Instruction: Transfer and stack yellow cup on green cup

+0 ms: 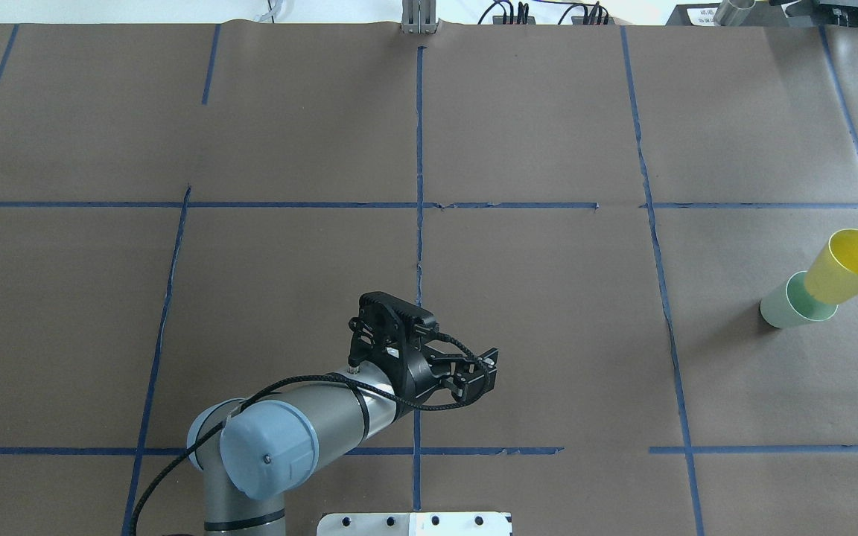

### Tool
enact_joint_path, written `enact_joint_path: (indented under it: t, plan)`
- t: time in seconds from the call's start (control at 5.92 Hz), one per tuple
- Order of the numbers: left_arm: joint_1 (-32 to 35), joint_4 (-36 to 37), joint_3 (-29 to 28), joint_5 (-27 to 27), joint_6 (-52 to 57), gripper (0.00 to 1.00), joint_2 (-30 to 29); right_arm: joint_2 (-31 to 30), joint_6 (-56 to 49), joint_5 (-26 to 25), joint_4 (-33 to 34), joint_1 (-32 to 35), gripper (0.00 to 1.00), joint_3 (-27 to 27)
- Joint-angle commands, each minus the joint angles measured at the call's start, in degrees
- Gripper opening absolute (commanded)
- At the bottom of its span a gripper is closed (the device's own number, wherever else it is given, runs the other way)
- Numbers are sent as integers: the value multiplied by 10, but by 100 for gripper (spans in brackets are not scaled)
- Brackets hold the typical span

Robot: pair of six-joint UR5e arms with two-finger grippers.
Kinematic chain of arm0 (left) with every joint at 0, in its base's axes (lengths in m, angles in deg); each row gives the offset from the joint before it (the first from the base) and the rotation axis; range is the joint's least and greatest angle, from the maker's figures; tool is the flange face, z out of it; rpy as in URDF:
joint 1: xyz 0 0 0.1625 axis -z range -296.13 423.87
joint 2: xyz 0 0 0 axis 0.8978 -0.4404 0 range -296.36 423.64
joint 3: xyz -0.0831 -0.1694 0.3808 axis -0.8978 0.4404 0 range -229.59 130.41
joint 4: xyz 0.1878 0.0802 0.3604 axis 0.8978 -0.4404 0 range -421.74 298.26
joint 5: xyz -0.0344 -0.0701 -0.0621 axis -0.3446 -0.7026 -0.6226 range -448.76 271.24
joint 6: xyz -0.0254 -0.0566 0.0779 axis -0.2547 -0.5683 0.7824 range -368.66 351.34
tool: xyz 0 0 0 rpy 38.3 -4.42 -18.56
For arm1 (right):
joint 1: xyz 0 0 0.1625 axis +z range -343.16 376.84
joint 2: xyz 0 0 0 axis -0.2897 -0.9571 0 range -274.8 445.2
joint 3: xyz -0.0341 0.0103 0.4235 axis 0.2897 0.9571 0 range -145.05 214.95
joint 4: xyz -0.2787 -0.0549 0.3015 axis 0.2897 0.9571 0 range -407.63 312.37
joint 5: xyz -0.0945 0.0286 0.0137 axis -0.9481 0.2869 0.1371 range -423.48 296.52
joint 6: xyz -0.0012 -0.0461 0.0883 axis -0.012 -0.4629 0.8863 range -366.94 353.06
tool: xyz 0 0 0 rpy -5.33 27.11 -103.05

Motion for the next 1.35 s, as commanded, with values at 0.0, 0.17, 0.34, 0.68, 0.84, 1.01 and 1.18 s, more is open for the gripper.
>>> enact_joint_path:
  t: [0.0, 0.17, 0.34, 0.68, 0.84, 1.01, 1.18]
  plan:
    - [36, 3, 0, -87, -153, 100, 2, -1, 5, -2, -21, -2, 0, 10]
    - [36, 3, -4, -88, -154, 100, 3, 3, 6, -3, -36, -3, 1, 27]
    - [36, 3, -6, -88, -157, 100, 3, 3, 6, -2, -61, -4, 1, 47]
    - [34, 3, -6, -88, -159, 100, 3, 3, 22, 3, -101, -7, 2, 65]
    - [34, 3, -6, -88, -159, 100, 3, 3, 23, 7, -102, -14, 2, 65]
    - [34, 3, -6, -88, -159, 100, 3, 3, 23, 12, -102, -22, 2, 65]
    - [34, 3, -6, -88, -159, 100, 3, 2, 22, 12, -101, -23, 2, 66]
